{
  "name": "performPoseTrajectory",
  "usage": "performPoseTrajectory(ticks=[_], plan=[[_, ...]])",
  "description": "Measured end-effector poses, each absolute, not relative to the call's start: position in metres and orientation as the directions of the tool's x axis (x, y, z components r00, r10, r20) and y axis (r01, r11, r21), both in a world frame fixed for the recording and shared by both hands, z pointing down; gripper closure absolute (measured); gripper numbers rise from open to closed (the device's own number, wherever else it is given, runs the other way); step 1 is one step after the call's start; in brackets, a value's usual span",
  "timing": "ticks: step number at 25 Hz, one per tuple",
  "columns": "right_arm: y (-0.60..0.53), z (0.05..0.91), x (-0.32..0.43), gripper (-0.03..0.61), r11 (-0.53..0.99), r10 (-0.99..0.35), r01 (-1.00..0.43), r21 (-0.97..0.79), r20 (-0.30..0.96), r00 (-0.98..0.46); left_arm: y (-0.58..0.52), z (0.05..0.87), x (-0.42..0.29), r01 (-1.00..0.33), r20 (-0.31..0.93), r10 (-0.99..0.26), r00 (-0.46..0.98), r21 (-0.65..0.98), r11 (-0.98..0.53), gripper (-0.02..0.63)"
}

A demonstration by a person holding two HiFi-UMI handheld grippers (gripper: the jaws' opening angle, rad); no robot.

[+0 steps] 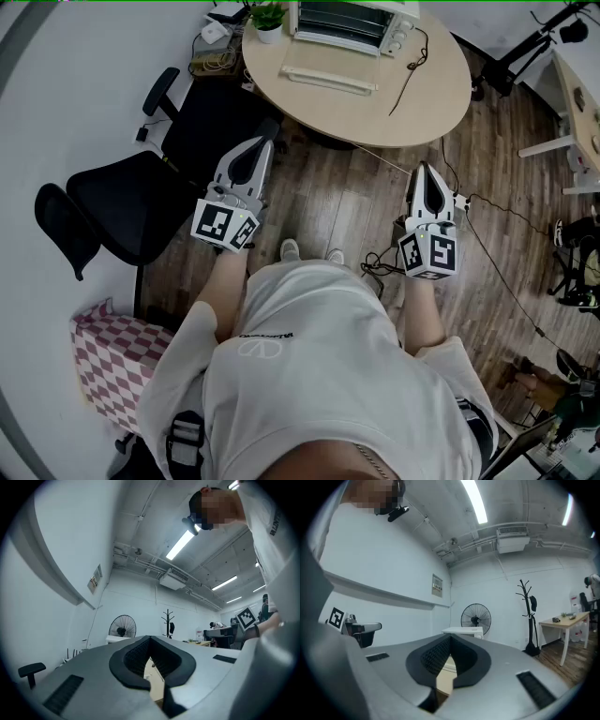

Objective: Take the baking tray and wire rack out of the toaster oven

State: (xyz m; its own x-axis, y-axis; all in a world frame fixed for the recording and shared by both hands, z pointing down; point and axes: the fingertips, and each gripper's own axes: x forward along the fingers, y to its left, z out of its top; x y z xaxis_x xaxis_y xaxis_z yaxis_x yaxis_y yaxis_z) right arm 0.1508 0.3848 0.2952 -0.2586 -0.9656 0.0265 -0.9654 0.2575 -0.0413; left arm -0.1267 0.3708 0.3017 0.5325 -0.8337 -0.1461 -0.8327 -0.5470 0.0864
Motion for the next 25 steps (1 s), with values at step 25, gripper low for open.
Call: performPoseTrajectory(ticks=[25], plan=[[0.365,0.303,0.086,0.583,0.216,-0.975,-0.976,0.001,0.052,-0.215,0.359,0.341,-0.155,-0.736,-0.129,-0.758,0.64,0.182,-0.652,0.612]])
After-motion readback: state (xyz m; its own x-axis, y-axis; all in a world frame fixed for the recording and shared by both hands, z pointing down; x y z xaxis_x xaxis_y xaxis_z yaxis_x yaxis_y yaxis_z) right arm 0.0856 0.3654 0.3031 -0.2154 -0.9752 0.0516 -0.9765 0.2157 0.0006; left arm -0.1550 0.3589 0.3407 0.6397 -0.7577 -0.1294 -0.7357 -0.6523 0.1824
